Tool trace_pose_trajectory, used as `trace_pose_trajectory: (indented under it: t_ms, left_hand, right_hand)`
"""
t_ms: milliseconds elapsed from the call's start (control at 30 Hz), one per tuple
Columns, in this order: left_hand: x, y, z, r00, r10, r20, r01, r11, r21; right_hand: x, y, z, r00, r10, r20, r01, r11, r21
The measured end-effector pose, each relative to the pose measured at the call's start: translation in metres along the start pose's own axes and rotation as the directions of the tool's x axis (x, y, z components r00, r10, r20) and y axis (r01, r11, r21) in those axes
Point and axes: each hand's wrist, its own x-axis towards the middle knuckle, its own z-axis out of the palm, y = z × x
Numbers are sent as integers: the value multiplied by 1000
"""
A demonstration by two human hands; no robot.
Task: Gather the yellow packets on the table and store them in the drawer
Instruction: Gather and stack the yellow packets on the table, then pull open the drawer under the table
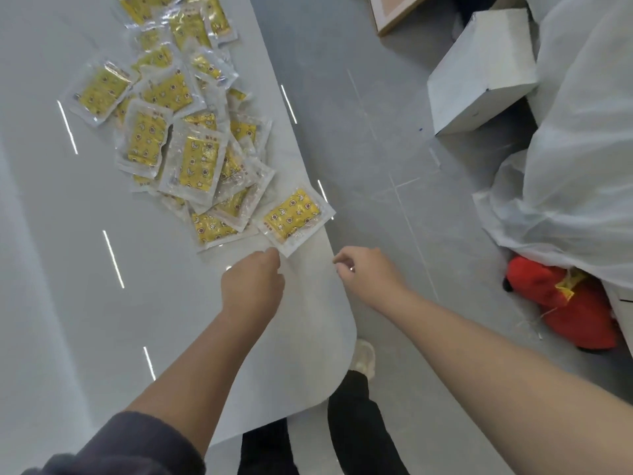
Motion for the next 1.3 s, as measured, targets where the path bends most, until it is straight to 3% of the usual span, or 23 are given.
trace_pose_trajectory:
  t_ms: [200,333,500,733,933,1100,1300]
  left_hand:
    - [34,53,-16,991,23,-134,-37,994,-105]
    - [65,73,-31,988,25,-151,-40,995,-97]
    - [99,94,-49,992,-22,-122,3,987,-158]
    - [157,120,-71,975,-189,-116,169,972,-163]
    - [203,137,-78,975,-222,18,220,948,-230]
    - [264,149,-83,899,-356,255,436,778,-453]
    - [334,131,-60,788,-504,354,611,570,-549]
  right_hand:
    - [41,27,-42,998,35,50,-34,999,-18]
    - [74,31,-67,997,33,73,-40,994,98]
    - [115,27,-113,981,7,192,-40,985,171]
    - [192,22,-184,952,-47,303,25,997,77]
    - [248,-6,-215,945,13,328,-54,992,117]
    - [316,-47,-221,939,-11,343,-37,991,131]
    - [390,-80,-185,910,-44,412,-41,980,195]
